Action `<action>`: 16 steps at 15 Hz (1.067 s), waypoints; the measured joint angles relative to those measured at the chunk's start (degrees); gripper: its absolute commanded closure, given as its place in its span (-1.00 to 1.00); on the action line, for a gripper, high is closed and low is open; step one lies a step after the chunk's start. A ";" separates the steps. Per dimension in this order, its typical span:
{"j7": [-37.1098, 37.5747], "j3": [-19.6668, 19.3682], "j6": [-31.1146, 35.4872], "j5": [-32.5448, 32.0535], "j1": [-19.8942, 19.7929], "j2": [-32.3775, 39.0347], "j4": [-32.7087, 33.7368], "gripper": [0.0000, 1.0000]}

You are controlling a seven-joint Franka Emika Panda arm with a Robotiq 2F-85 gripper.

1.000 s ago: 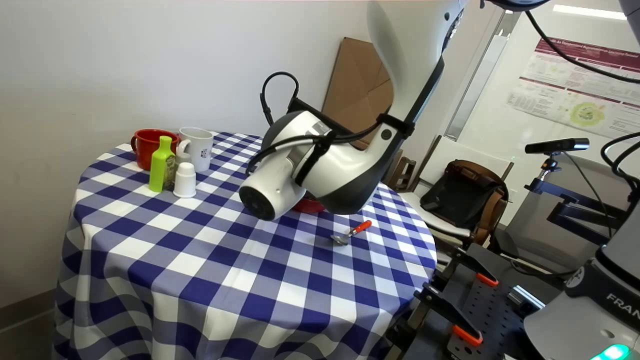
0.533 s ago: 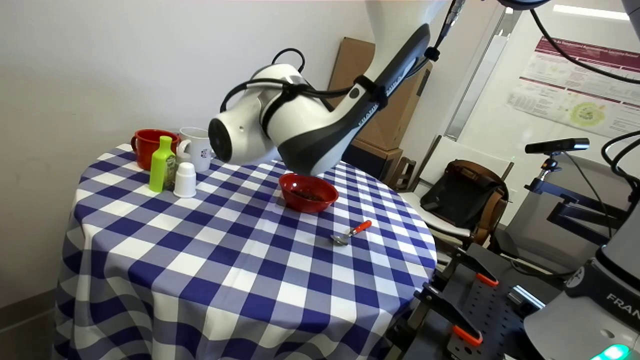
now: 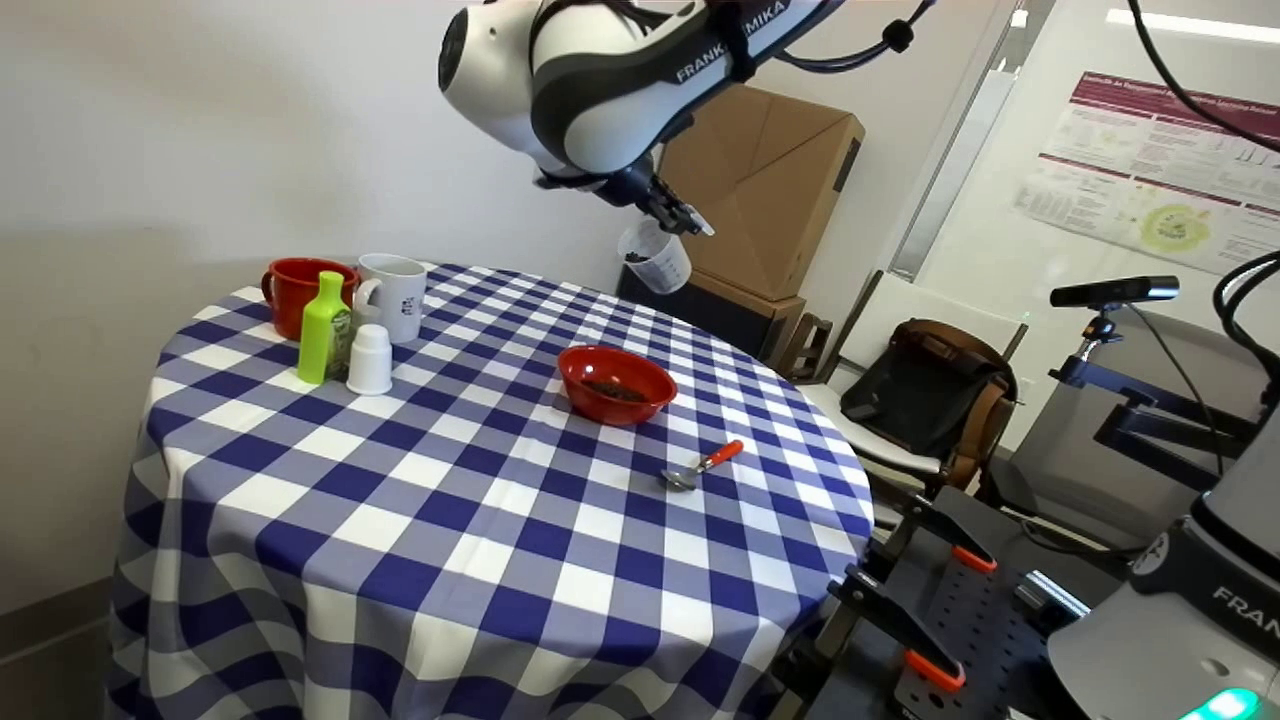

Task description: Pick up the jar and pour some of its contents in the bowl

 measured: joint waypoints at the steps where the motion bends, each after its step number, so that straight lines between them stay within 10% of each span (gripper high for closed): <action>1: -1.60 -0.36 0.44 2.35 -0.74 -0.30 1.50 0.86; 16: -3.94 -7.41 7.11 42.61 -7.01 7.50 22.10 0.85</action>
